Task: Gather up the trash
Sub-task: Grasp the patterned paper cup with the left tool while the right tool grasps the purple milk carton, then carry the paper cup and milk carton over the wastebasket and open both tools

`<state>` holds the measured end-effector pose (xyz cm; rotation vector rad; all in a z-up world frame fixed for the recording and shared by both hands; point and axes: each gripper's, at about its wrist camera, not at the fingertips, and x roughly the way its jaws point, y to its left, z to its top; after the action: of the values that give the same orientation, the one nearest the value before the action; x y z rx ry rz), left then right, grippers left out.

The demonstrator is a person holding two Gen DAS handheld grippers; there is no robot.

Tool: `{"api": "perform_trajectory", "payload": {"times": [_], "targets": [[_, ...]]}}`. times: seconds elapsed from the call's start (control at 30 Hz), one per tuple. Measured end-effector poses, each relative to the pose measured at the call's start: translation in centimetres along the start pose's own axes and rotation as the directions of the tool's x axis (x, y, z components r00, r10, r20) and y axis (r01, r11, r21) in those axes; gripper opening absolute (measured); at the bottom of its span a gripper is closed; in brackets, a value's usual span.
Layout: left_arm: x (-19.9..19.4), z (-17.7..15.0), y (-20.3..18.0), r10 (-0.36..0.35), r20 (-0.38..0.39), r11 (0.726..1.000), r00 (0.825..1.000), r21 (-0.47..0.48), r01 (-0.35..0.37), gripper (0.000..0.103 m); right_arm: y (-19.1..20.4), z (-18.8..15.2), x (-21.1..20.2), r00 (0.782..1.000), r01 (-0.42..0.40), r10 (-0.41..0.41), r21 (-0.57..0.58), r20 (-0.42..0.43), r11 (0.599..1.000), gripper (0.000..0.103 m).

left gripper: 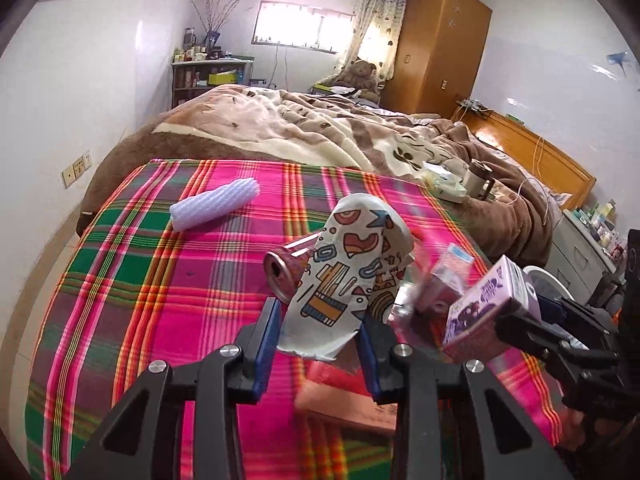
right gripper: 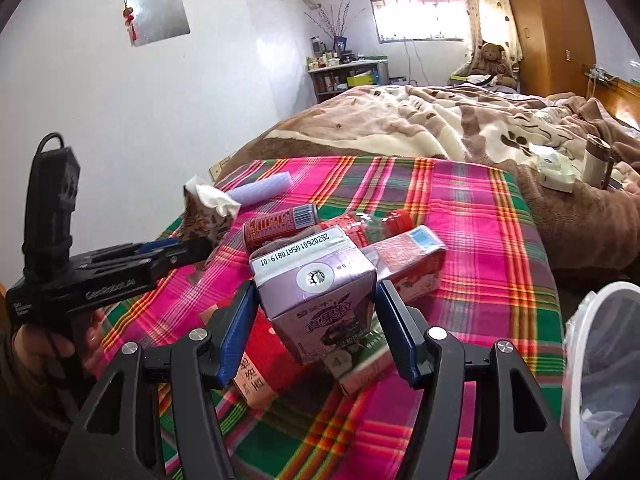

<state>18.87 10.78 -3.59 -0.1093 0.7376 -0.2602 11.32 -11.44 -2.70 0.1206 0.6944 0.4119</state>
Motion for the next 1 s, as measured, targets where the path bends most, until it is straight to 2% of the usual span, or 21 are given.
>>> {"api": "perform_trajectory", "payload": {"times": [0.2, 0.4, 0.7, 1.0], "targets": [[-1.9, -0.6, -3.6, -0.004, 0.028, 0.999, 1.0, 0.053, 0.002, 0.037, -1.5, -0.5, -2.8, 0.999, 0.027, -0.028, 0.024, 0.036, 0.999, 0.062], [-2.6, -1.1, -7.7, -0.065, 0.038, 0.994, 0.997, 0.092, 0.061, 0.037, -3.6, -1.2, -5.9, 0.992, 0.102, -0.105, 0.047, 0.066, 0.994, 0.062], [-2.5, -1.8, -15.1, -0.17, 0.022, 0.971, 0.985, 0.175, 0.164, 0.037, -7.7, -2.4, -10.1, 0.97, 0.21, -0.22, 0.108, 0.099, 0.972, 0.062], [-1.6, -3.0, -22.1, -0.262, -0.023, 0.938, 0.965, 0.228, 0.26, 0.037, -11.8, -3.4, -12.5, 0.941, 0.303, -0.323, 0.181, 0.098, 0.936, 0.062]]}}
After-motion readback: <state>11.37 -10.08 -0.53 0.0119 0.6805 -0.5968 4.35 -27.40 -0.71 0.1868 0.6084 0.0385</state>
